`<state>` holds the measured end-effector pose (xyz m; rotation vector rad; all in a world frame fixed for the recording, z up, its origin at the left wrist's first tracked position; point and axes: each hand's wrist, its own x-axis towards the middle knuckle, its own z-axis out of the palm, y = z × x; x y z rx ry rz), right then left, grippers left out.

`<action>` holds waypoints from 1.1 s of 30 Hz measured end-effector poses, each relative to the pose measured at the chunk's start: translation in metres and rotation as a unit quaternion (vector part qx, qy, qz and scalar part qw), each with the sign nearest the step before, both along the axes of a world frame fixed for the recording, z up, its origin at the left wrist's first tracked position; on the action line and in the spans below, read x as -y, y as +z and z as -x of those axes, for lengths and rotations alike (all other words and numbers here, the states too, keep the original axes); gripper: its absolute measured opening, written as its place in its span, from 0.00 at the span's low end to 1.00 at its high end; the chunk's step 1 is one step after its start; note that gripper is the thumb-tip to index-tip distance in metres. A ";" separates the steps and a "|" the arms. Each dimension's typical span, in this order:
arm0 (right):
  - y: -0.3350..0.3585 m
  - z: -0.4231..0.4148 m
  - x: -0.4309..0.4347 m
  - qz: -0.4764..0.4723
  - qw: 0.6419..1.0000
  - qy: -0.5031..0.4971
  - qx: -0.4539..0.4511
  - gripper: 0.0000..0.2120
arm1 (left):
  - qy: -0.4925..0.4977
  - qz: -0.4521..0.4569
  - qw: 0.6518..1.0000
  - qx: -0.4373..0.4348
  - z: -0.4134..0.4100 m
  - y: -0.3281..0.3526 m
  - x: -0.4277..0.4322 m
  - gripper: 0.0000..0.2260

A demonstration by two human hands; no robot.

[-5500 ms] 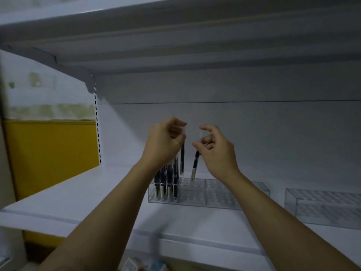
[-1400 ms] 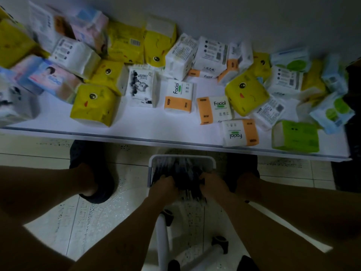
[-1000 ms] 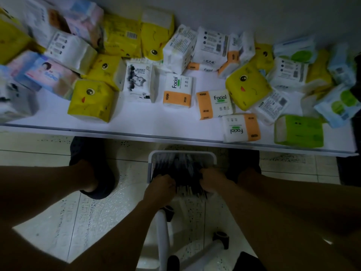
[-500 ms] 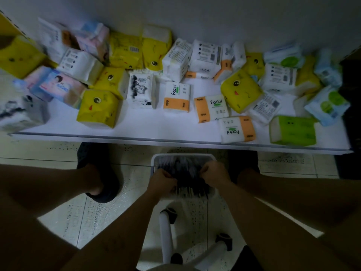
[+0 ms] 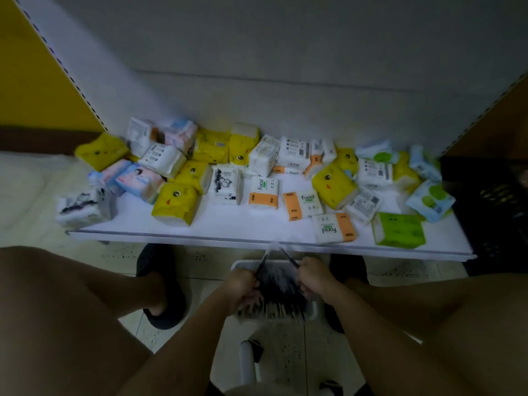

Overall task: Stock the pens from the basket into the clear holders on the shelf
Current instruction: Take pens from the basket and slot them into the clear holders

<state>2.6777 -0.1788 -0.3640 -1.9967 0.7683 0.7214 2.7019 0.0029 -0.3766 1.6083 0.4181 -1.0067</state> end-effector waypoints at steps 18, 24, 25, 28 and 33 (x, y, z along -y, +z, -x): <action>0.194 -0.019 -0.032 -0.091 0.895 -0.031 0.436 0.09 | 0.063 0.083 0.915 0.390 -0.038 0.198 -0.005 0.08; 0.274 -0.020 -0.051 -0.090 0.840 -0.032 0.535 0.09 | 0.071 0.090 0.829 0.548 -0.043 0.275 -0.007 0.10; 0.286 -0.021 -0.053 -0.109 0.835 -0.035 0.539 0.09 | 0.076 0.098 0.822 0.556 -0.045 0.287 -0.008 0.11; 0.322 -0.024 -0.059 -0.156 0.815 -0.030 0.558 0.04 | 0.081 0.118 0.789 0.597 -0.051 0.324 -0.011 0.09; 0.374 -0.035 -0.065 -0.107 0.778 -0.010 0.619 0.03 | 0.095 0.130 0.733 0.661 -0.050 0.389 -0.019 0.09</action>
